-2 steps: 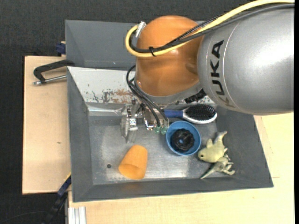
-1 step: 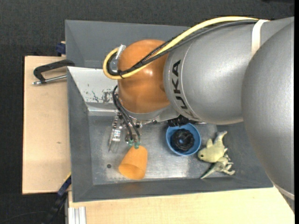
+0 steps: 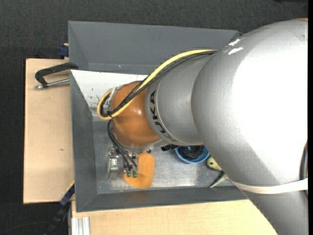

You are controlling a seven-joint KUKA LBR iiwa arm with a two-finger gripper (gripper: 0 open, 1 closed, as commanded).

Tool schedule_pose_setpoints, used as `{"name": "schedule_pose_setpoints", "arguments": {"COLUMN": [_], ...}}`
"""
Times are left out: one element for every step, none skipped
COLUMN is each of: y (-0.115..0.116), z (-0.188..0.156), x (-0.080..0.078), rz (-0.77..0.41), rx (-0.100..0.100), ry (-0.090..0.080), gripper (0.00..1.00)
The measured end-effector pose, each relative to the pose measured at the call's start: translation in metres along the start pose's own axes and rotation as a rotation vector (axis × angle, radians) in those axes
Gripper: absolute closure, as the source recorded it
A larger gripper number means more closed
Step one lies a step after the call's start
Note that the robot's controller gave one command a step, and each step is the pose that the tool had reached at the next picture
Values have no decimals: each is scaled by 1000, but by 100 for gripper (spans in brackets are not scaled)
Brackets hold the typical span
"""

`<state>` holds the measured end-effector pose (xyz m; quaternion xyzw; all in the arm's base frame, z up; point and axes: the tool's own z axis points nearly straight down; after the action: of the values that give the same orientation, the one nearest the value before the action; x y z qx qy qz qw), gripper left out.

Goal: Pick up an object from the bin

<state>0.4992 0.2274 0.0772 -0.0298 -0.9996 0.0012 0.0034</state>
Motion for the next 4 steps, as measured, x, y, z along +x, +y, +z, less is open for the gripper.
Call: {"name": "schedule_pose_setpoints", "arguments": {"y": [-5,-5,-4,4], "z": [3,7,-125,-37], "x": [2,8,5,-12], "rz": [-4,-16,35,-184], "rx": [-3,-3,-10,-1], "ry": [-5,-6,-19,-3], "gripper": [100,100,100,100]}}
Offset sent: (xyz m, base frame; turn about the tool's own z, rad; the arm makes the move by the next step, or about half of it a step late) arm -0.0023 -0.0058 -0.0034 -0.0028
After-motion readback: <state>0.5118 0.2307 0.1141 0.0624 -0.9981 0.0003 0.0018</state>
